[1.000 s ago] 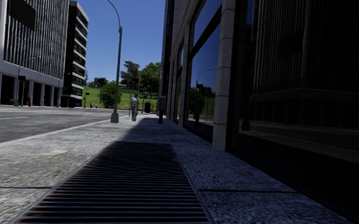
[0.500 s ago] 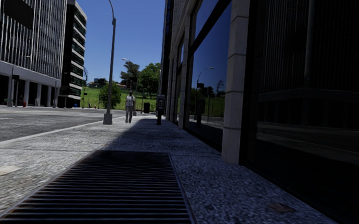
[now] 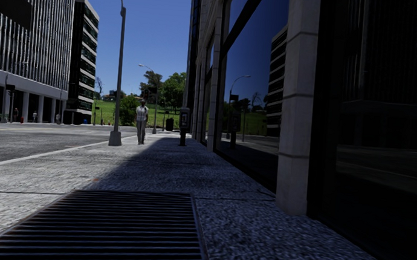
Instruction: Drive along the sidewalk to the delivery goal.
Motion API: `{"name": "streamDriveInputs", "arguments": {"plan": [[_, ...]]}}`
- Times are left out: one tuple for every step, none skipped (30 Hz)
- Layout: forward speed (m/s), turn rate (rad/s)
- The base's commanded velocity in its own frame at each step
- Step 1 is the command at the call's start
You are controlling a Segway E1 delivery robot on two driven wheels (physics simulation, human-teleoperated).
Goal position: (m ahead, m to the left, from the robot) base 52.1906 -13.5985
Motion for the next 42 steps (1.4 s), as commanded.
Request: {"name": "streamDriveInputs", "arguments": {"plan": [[2.00,0.00],[2.00,0.00],[2.00,0.04],[2.00,0.11],[2.00,0.17],[2.00,0.17],[2.00,0.19],[2.00,0.19],[2.00,0.19],[2.00,0.19],[2.00,0.19],[2.00,0.19],[2.00,0.19],[2.00,0.19],[2.00,0.19],[2.00,0.19],[2.00,0.19],[2.00,0.19],[2.00,0.19],[2.00,0.19],[2.00,0.19],[2.00,0.19],[2.00,0.19],[2.00,0.19],[2.00,0.19],[2.00,0.19],[2.00,0.19],[2.00,0.19],[2.00,0.19],[2.00,0.19],[2.00,0.19],[2.00,0.19],[2.00,0.19],[2.00,0.19],[2.00,0.20],[2.00,0.20],[2.00,0.20],[2.00,0.20],[2.00,0.20],[2.00,0.20],[2.00,0.20],[2.00,0.21]]}}
